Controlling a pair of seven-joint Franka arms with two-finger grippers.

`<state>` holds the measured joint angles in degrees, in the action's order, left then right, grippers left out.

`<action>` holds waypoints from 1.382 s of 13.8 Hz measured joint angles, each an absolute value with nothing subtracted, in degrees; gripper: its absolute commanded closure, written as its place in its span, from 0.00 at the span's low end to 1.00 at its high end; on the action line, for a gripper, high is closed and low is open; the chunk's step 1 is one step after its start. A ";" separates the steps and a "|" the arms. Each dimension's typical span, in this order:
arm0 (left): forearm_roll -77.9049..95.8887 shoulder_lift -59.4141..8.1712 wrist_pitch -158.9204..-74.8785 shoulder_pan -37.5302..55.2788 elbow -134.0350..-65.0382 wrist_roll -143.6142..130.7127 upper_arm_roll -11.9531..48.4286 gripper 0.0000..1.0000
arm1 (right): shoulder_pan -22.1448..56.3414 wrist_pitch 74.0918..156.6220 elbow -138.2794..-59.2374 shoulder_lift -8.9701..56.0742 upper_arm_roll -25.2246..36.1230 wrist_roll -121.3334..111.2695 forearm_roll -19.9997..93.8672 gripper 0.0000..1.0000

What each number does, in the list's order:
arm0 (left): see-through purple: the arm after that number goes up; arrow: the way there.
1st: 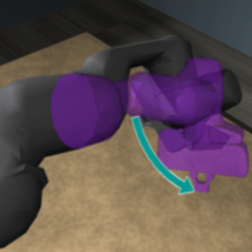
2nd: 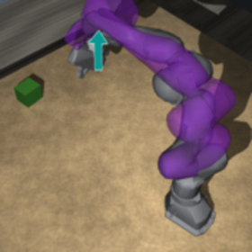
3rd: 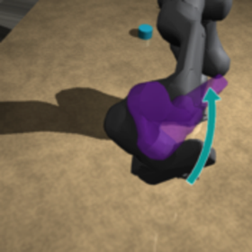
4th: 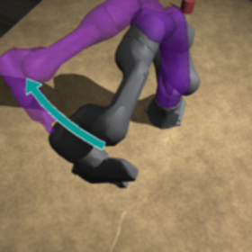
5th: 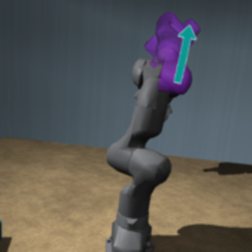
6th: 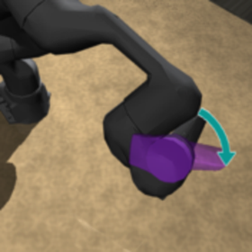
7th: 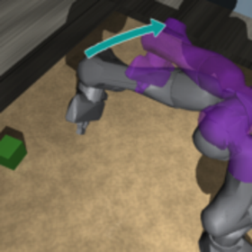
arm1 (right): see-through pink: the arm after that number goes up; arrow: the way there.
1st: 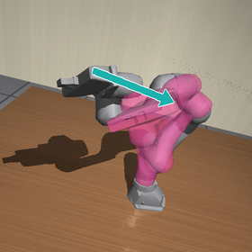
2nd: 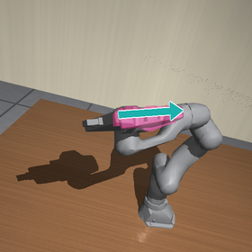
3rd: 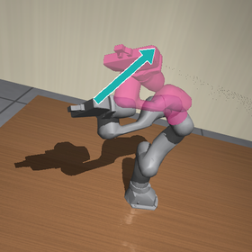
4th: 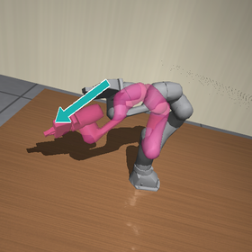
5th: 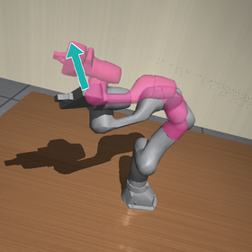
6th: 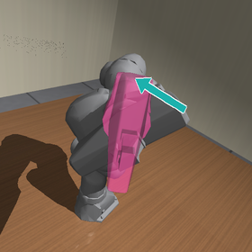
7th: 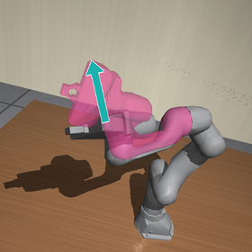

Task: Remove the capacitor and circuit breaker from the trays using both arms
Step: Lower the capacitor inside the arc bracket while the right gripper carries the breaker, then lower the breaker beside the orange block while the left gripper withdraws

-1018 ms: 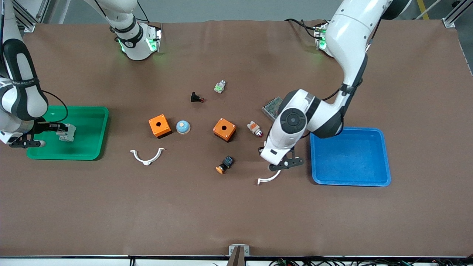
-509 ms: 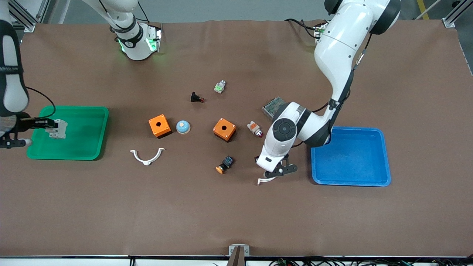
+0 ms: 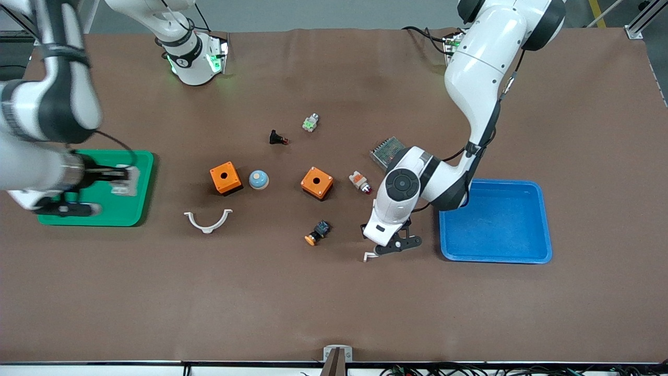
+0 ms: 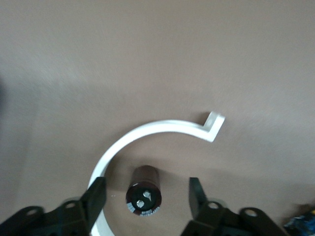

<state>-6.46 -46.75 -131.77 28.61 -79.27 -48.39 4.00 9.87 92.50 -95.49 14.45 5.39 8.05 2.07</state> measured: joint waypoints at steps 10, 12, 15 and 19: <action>-8.42 -21.98 -105.21 13.28 -78.24 -21.84 1.01 0.00 | 27.07 112.92 -95.70 26.34 5.42 23.96 11.47 0.75; -8.40 -17.78 -99.89 9.91 -78.31 -15.92 1.12 0.00 | 28.10 114.76 -95.66 28.38 5.43 24.03 12.50 0.75; -8.10 -12.19 -93.07 7.38 -78.50 -11.35 1.19 0.00 | 28.67 116.96 -95.65 30.79 5.45 24.03 15.58 0.75; -3.06 -5.29 -90.05 1.90 -82.42 -3.88 1.17 0.00 | 30.22 120.60 -95.59 34.19 5.44 24.03 15.84 0.74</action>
